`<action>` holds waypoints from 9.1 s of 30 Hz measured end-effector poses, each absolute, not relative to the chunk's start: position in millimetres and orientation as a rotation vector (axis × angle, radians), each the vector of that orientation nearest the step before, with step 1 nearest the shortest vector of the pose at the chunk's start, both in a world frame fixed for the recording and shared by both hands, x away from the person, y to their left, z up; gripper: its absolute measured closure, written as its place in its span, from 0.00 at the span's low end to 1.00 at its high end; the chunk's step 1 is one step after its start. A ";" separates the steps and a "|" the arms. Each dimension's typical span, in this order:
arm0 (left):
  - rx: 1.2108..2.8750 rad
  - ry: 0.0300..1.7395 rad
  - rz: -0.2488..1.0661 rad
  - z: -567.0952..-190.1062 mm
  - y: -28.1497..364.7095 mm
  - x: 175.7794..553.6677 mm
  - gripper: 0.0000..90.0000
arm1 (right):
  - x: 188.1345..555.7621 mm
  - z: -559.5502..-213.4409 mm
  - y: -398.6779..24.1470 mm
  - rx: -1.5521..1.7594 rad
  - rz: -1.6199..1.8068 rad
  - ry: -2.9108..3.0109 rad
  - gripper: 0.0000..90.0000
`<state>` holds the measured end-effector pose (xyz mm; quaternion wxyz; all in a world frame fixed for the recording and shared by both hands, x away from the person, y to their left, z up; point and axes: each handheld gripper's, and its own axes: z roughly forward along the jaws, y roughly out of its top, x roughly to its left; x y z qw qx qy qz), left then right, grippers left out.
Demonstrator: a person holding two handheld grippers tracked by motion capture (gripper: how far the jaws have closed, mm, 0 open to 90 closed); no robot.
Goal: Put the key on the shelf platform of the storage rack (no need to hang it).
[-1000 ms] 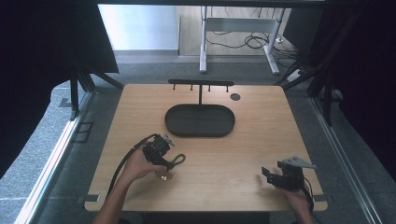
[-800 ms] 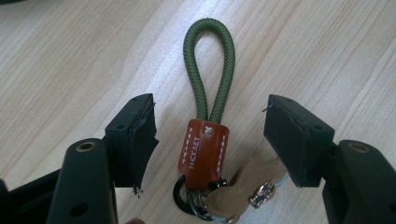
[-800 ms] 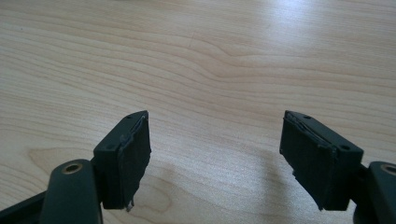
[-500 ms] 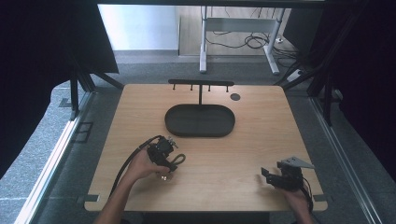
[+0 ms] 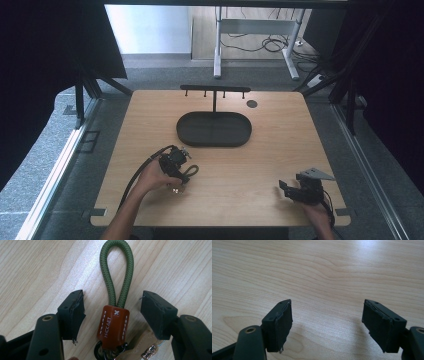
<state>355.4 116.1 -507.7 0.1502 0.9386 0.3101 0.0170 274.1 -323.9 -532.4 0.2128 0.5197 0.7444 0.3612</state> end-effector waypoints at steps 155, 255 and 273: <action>2.643 0.779 0.148 -441.6 105.1 361.9 0.77 | 277.7 -540.6 -310.7 1.421 0.909 2.088 0.19; 2.659 0.758 0.238 -406.6 24.3 504.9 0.76 | 278.8 -540.7 -311.6 1.425 0.910 2.080 0.20; 2.691 0.827 0.243 -441.3 25.4 501.6 0.74 | 278.7 -540.6 -311.3 1.428 0.908 2.080 0.20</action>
